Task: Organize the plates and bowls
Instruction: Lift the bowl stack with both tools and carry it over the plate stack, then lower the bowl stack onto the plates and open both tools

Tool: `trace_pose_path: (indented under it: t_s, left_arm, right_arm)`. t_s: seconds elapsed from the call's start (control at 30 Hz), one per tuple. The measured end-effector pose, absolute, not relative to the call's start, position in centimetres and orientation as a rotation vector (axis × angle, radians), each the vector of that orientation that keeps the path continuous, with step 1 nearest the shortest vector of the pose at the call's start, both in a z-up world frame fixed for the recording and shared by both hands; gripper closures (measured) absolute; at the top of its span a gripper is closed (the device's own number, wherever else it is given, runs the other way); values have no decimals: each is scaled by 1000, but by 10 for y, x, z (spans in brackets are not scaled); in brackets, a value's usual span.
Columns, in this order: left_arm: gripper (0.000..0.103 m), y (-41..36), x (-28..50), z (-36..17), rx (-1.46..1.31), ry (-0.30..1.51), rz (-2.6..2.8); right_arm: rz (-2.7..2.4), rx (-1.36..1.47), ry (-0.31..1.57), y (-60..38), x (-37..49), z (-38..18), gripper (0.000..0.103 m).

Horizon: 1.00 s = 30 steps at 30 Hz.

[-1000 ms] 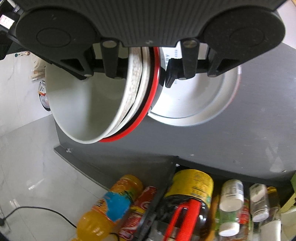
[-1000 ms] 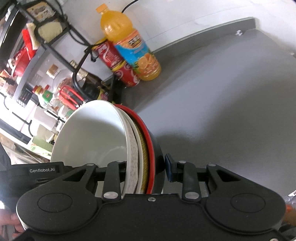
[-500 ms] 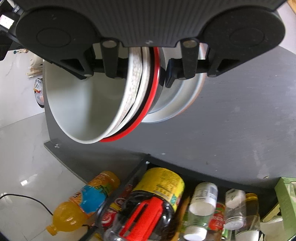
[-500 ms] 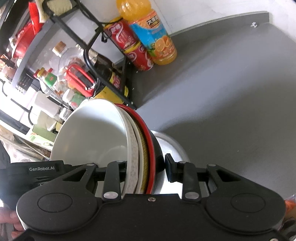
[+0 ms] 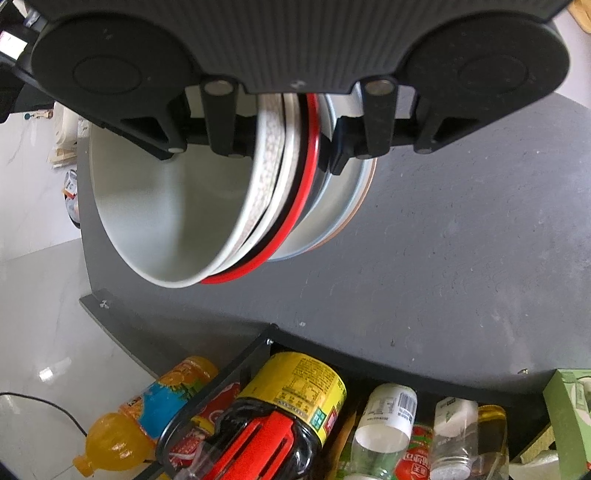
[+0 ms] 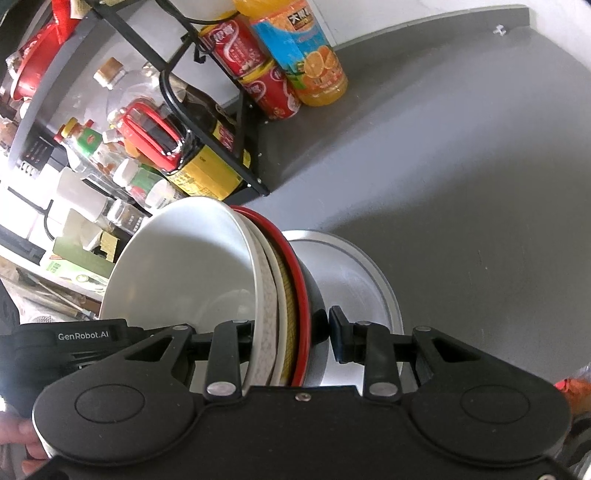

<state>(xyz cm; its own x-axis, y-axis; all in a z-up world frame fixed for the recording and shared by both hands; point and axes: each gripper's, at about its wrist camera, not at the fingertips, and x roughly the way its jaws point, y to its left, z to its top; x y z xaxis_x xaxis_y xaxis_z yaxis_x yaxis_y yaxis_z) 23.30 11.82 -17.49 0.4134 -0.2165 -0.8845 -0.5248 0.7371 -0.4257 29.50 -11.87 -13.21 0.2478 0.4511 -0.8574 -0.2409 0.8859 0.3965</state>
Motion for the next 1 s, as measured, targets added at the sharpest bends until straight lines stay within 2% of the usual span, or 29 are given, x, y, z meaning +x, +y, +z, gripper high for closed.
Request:
trace_pose_path:
  t_s: [0.83, 1.0]
  left_arm:
    - [72, 113, 255, -188, -712, 1225, 217]
    - [68, 115, 258, -183, -718, 1227, 213]
  right_arm:
    - [408, 209, 1269, -119, 296, -151, 73]
    - [403, 237, 1274, -123, 294, -150, 70]
